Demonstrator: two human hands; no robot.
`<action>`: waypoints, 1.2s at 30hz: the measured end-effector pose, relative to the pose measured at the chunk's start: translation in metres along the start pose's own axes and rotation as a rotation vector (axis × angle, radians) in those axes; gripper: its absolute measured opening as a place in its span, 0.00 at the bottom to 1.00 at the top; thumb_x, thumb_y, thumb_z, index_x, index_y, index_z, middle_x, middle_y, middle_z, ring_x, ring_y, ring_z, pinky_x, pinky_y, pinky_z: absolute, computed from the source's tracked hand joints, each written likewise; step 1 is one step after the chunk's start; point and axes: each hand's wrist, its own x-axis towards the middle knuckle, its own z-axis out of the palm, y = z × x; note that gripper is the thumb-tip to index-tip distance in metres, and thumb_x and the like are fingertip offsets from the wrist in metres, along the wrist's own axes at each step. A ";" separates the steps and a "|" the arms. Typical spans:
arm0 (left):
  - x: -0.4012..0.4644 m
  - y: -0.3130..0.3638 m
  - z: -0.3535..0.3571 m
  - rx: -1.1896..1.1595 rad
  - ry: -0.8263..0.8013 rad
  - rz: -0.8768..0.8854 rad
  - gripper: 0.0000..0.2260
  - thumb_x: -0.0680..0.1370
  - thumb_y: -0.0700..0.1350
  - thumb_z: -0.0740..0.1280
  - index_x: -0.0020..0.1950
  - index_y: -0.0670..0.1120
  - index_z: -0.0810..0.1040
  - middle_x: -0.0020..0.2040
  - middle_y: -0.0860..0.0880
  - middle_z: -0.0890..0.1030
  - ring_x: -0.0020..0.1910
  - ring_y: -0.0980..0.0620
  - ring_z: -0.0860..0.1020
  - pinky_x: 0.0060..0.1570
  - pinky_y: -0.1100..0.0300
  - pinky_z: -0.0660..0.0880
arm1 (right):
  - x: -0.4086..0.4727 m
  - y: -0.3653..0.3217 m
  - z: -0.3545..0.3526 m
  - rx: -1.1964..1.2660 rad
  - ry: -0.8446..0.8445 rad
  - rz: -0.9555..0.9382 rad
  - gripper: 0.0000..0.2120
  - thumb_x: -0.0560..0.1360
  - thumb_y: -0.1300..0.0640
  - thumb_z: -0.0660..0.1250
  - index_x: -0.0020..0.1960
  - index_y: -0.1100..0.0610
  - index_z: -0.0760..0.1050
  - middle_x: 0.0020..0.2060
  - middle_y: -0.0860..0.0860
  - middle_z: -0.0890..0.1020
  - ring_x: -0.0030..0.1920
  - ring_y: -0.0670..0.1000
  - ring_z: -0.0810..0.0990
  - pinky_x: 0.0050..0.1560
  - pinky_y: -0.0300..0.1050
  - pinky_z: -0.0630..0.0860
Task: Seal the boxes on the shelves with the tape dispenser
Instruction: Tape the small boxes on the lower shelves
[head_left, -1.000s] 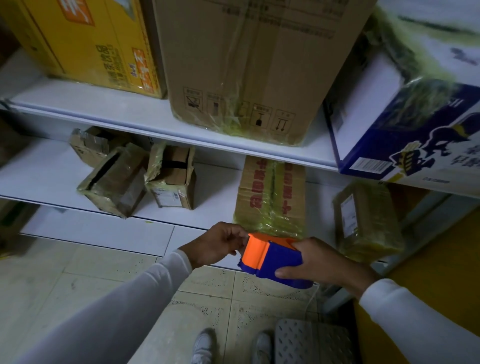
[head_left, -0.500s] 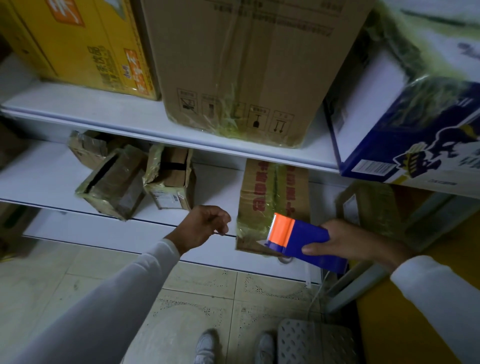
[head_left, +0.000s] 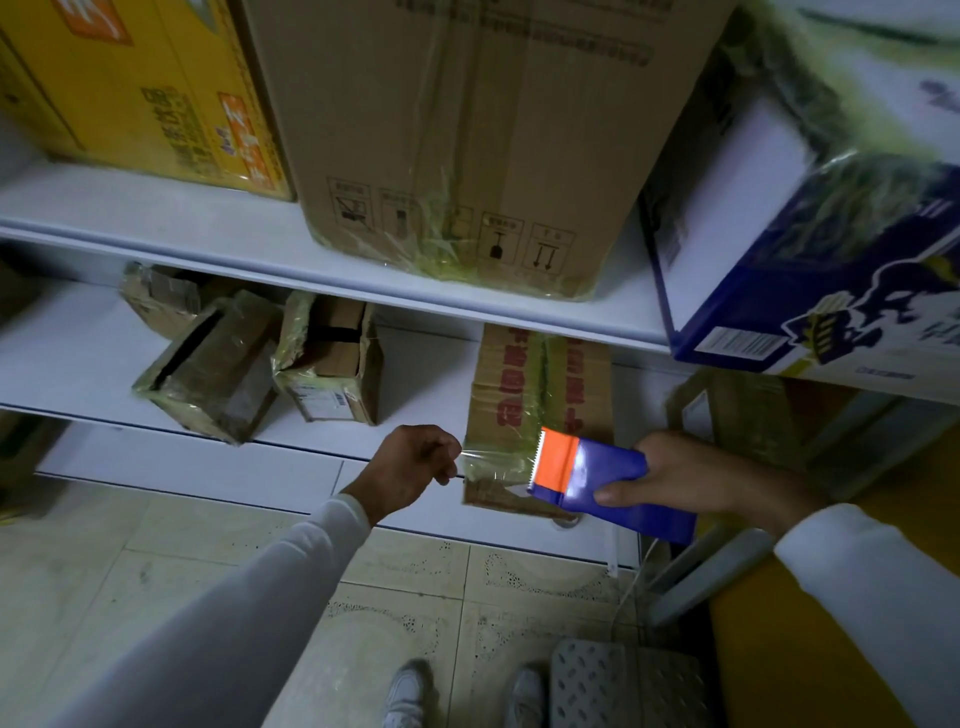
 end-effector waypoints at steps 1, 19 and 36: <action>0.002 -0.002 0.001 0.001 0.005 -0.019 0.07 0.79 0.34 0.63 0.51 0.31 0.78 0.39 0.39 0.79 0.30 0.53 0.77 0.29 0.71 0.71 | 0.003 -0.002 0.001 -0.050 0.012 0.001 0.27 0.62 0.30 0.73 0.35 0.56 0.75 0.26 0.50 0.76 0.26 0.46 0.74 0.30 0.39 0.66; 0.005 -0.037 0.030 0.344 0.161 0.329 0.09 0.79 0.49 0.65 0.58 0.51 0.74 0.46 0.55 0.80 0.41 0.58 0.78 0.42 0.69 0.75 | 0.012 -0.008 0.003 -0.074 0.016 0.000 0.27 0.69 0.37 0.74 0.29 0.51 0.62 0.13 0.43 0.66 0.15 0.41 0.66 0.18 0.29 0.59; 0.047 -0.014 0.027 0.878 -0.186 0.703 0.25 0.80 0.47 0.62 0.76 0.48 0.59 0.77 0.45 0.57 0.76 0.44 0.58 0.73 0.47 0.60 | 0.012 -0.009 0.011 -0.103 0.001 -0.002 0.28 0.70 0.34 0.71 0.48 0.60 0.78 0.39 0.57 0.83 0.38 0.56 0.82 0.37 0.41 0.72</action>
